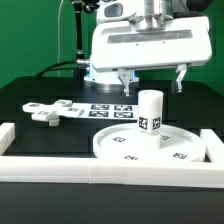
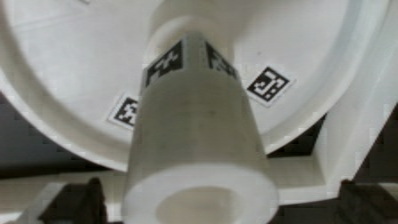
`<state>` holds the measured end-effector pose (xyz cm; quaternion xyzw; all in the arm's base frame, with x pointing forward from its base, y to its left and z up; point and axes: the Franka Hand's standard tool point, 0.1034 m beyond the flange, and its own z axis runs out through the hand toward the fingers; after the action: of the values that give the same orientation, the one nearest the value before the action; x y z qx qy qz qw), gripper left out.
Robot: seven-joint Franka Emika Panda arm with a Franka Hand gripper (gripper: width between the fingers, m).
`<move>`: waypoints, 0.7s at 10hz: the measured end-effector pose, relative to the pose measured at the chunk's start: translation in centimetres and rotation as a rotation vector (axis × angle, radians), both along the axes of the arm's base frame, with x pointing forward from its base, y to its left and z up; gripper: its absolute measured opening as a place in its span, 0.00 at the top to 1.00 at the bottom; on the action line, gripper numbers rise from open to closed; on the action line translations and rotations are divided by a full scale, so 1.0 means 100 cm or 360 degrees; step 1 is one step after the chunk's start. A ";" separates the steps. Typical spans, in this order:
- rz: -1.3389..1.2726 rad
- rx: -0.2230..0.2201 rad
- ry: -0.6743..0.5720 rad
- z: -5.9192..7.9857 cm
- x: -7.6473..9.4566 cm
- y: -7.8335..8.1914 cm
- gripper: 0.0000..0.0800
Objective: Assemble round table
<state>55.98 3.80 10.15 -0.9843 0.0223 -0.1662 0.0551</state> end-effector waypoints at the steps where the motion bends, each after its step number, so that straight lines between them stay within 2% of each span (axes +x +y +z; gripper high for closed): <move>1: -0.0002 0.0021 0.0039 0.003 0.007 -0.003 0.19; 3: 0.0045 0.0100 0.0304 0.001 0.004 -0.004 0.19; 4: 0.0047 0.0119 0.0351 0.002 0.005 -0.001 0.19; 5: 0.0075 0.0146 0.0461 0.001 0.000 0.003 0.19; 6: 0.0082 0.0164 0.0500 0.002 0.002 0.003 0.19; 7: 0.0077 0.0152 0.0465 0.002 0.005 0.002 0.19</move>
Offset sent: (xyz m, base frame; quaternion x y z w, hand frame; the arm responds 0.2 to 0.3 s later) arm 0.0000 0.0000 0.0000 0.0000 -0.1296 0.0000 0.9916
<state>56.44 3.95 10.38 -0.9945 0.0142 -0.0188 0.1020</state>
